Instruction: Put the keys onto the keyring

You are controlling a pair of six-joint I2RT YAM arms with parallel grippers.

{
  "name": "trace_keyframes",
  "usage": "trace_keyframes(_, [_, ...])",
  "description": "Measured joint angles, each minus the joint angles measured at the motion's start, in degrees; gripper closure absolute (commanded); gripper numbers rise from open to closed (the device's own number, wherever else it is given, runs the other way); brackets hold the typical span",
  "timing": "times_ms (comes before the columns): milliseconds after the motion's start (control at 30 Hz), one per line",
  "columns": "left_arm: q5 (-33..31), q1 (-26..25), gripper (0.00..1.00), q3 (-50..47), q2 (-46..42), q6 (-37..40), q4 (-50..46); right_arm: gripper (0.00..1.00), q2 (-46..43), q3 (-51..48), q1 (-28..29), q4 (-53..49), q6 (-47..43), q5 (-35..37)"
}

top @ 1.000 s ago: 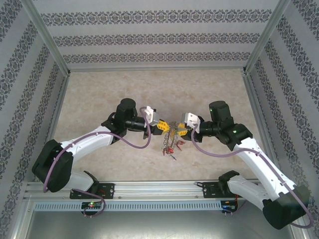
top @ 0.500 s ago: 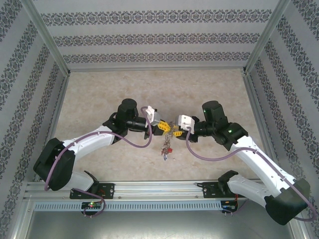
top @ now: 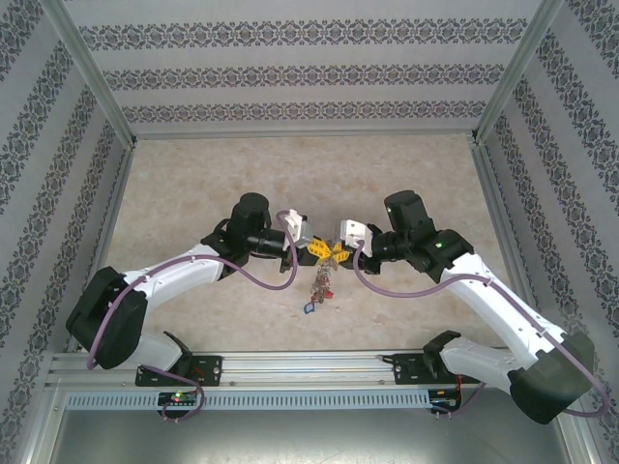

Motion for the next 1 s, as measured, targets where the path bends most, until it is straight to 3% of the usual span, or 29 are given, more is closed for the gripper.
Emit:
trace_keyframes(33, [0.0,-0.02,1.0,0.0,0.17,0.0,-0.02,0.82,0.22,0.13,0.0,-0.26,0.0,-0.09])
trace_keyframes(100, [0.0,-0.04,1.0,0.04,0.52,0.0,-0.02,1.0,0.52,0.33,0.0,-0.59,-0.15,-0.44])
trace_keyframes(200, [0.15,-0.11,1.0,0.35,0.92,0.2,-0.31,1.0,1.01,1.14,-0.28,-2.4,0.37,-1.14])
trace_keyframes(233, [0.13,-0.11,0.97,0.57,0.96,0.2,-0.44,1.0,1.4,1.6,-0.66,-2.99,0.44,-1.7])
trace_keyframes(333, [-0.87,-0.11,0.67,1.14,0.96,0.31,-0.59,1.0,2.32,2.51,-1.68,-3.63,2.23,-3.26])
trace_keyframes(400, [-0.9,-0.09,0.56,1.25,0.94,0.13,-0.44,1.0,2.69,2.67,-2.03,-3.78,4.83,-3.85])
trace_keyframes(600, [-1.03,1.75,0.52,1.25,-0.94,-0.63,-1.07,1.0,2.78,3.04,-2.03,-3.19,20.81,-0.44])
trace_keyframes(633, [-1.18,2.32,0.34,1.29,-1.84,-0.44,-2.1,1.0,2.8,3.26,-2.03,-3.15,24.92,1.16])
trace_keyframes(667, [-1.42,2.69,0.01,1.36,-2.51,-0.26,-2.97,1.0,2.93,3.58,-2.03,-3.19,28.0,2.36])
trace_keyframes(1000, [-8.41,3.04,0.01,4.35,-2.12,-0.42,-9.97,1.0,6.58,7.17,0.07,-0.68,64.35,15.91])
